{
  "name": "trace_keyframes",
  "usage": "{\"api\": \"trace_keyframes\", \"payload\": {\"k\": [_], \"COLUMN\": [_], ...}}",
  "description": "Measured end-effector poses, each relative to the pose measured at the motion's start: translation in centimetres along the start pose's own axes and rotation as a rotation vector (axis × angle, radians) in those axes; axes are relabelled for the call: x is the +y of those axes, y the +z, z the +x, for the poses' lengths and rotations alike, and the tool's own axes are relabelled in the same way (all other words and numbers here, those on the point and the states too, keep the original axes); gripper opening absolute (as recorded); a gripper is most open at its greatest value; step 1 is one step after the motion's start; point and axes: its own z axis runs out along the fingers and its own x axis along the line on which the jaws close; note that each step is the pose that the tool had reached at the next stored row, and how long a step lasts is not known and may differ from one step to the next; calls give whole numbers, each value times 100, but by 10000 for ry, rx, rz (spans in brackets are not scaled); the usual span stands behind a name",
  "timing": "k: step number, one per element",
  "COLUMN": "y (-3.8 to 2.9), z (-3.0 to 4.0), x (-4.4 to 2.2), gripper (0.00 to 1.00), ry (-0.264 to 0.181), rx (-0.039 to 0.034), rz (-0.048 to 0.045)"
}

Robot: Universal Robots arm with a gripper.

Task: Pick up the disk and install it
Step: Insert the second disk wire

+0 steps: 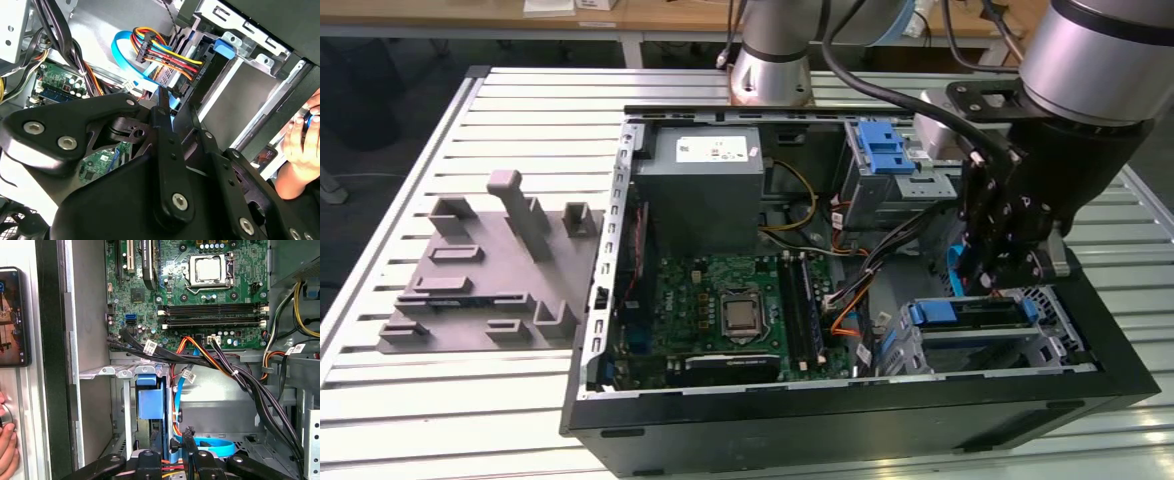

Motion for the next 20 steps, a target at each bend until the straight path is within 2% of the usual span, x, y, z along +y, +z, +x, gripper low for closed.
{"api": "trace_keyframes", "payload": {"k": [11, 13, 14, 20], "y": [-13, -14, -14, -15], "z": [1, 1, 1, 1], "x": [-1, -1, -1, -1], "gripper": [31, 29, 22, 21], "ry": [-1, -1, -1, -1], "rx": [1, 1, 1, 1], "rz": [0, 0, 0, 0]}}
